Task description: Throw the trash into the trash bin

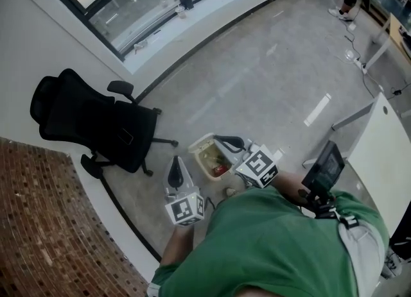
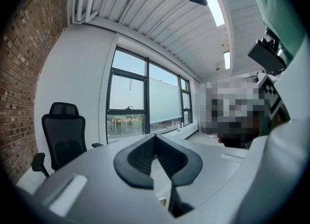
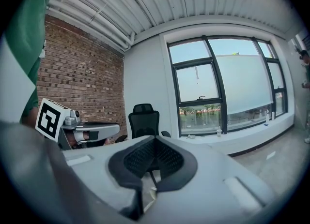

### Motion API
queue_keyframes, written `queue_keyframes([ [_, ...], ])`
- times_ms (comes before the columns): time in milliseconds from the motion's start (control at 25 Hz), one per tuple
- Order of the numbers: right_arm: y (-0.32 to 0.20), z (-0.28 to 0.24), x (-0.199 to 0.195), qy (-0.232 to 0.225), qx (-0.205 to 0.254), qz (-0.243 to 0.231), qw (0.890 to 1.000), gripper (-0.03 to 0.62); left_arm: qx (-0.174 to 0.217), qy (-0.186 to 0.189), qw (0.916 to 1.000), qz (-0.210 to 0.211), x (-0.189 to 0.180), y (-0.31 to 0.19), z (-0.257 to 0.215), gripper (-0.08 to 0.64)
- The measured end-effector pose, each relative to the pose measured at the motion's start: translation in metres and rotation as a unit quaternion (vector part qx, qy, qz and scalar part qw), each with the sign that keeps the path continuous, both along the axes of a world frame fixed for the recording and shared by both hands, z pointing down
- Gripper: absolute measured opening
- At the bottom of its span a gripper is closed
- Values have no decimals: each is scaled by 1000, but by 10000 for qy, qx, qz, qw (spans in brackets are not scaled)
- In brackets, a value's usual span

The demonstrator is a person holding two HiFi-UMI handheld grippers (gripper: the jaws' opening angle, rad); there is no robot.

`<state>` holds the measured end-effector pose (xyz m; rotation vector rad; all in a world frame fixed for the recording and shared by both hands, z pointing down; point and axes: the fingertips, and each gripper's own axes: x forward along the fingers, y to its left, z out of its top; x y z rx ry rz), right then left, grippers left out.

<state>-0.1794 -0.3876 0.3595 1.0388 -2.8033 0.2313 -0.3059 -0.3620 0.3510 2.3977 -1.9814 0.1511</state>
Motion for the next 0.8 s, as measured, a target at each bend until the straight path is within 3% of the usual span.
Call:
queue_keyframes([
  [800,-3,0,4,-8,65,102,9999,3,-28,-9,9999,145,8,-7,3,3],
])
